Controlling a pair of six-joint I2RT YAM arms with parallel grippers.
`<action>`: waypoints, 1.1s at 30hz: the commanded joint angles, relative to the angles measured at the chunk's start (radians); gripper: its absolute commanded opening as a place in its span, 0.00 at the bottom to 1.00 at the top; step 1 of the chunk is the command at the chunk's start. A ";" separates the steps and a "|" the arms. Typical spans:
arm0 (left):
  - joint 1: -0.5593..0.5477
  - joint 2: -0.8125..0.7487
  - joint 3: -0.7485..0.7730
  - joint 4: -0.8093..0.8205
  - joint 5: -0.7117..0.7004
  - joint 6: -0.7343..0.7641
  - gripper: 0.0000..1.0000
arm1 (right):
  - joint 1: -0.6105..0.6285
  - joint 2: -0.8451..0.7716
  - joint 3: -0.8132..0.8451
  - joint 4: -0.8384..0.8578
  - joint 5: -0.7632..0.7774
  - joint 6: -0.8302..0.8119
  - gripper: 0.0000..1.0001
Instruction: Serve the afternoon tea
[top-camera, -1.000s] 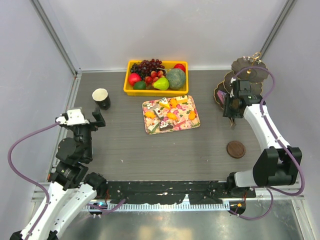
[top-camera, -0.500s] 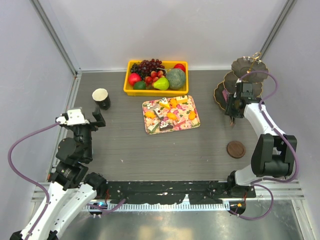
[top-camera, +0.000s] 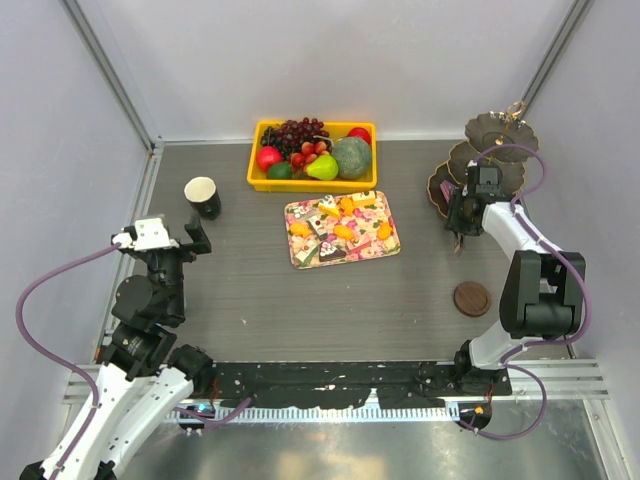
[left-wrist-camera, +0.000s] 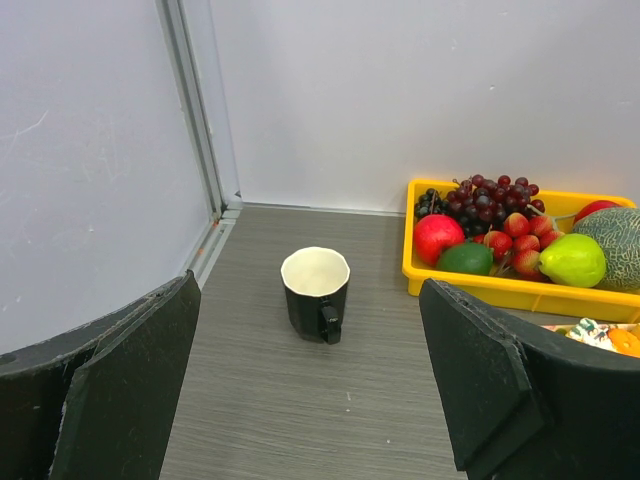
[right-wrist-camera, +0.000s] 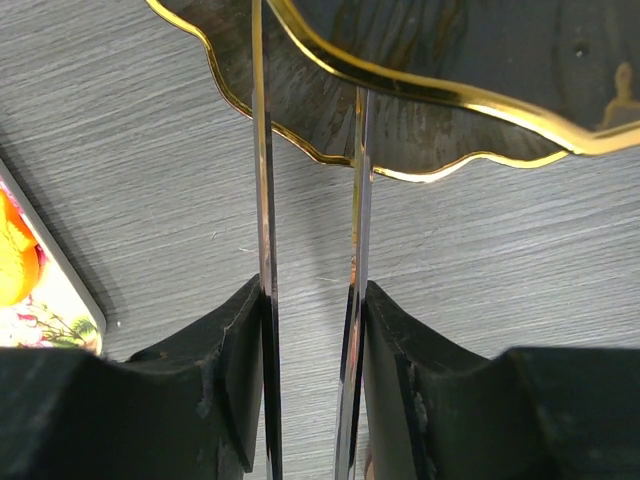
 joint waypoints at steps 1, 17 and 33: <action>0.004 0.003 0.001 0.061 0.009 -0.012 0.99 | -0.006 -0.050 0.018 0.019 -0.004 0.018 0.44; 0.004 0.002 0.001 0.058 0.011 -0.014 0.99 | -0.004 -0.194 -0.036 -0.070 -0.031 0.055 0.50; 0.004 0.009 0.005 0.056 0.008 -0.006 0.99 | 0.388 -0.465 -0.035 -0.245 -0.061 0.059 0.46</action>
